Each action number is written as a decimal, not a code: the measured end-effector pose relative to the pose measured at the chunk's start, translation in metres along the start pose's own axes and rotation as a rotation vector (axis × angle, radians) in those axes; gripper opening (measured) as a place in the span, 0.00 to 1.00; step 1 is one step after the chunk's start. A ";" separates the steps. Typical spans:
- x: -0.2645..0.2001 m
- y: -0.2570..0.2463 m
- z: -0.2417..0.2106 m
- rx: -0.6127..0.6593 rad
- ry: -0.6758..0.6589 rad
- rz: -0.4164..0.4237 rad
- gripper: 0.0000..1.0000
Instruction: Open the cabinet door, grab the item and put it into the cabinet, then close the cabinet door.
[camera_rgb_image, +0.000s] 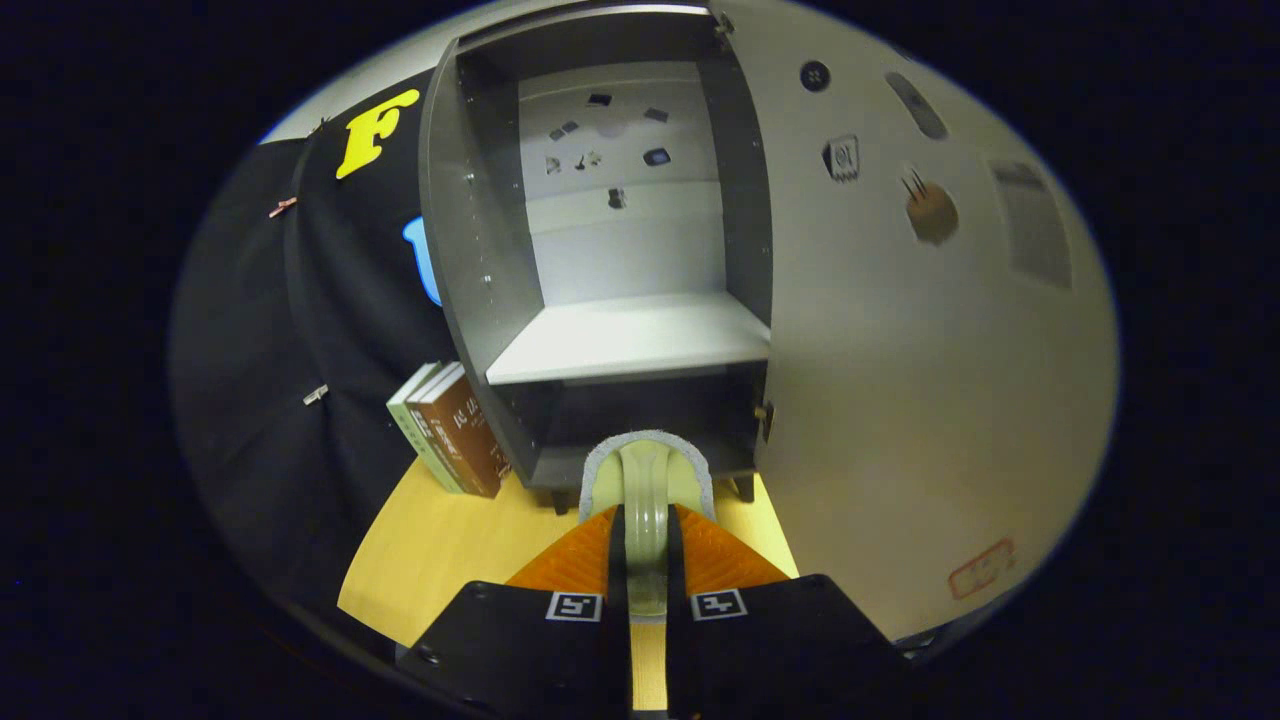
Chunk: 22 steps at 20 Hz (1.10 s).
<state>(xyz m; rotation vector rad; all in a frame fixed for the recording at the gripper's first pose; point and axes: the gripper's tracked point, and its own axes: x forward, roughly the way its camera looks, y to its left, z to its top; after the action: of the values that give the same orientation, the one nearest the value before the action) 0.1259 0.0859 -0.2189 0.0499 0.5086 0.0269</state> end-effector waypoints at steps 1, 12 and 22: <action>0.003 0.004 0.016 -0.006 -0.014 0.004 0.17; 0.089 0.029 0.133 -0.048 -0.104 0.003 0.17; 0.210 0.013 0.163 -0.026 -0.091 -0.057 0.17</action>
<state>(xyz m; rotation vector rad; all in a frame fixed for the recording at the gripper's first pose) 0.3884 0.1001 -0.1779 0.0116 0.4189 -0.0244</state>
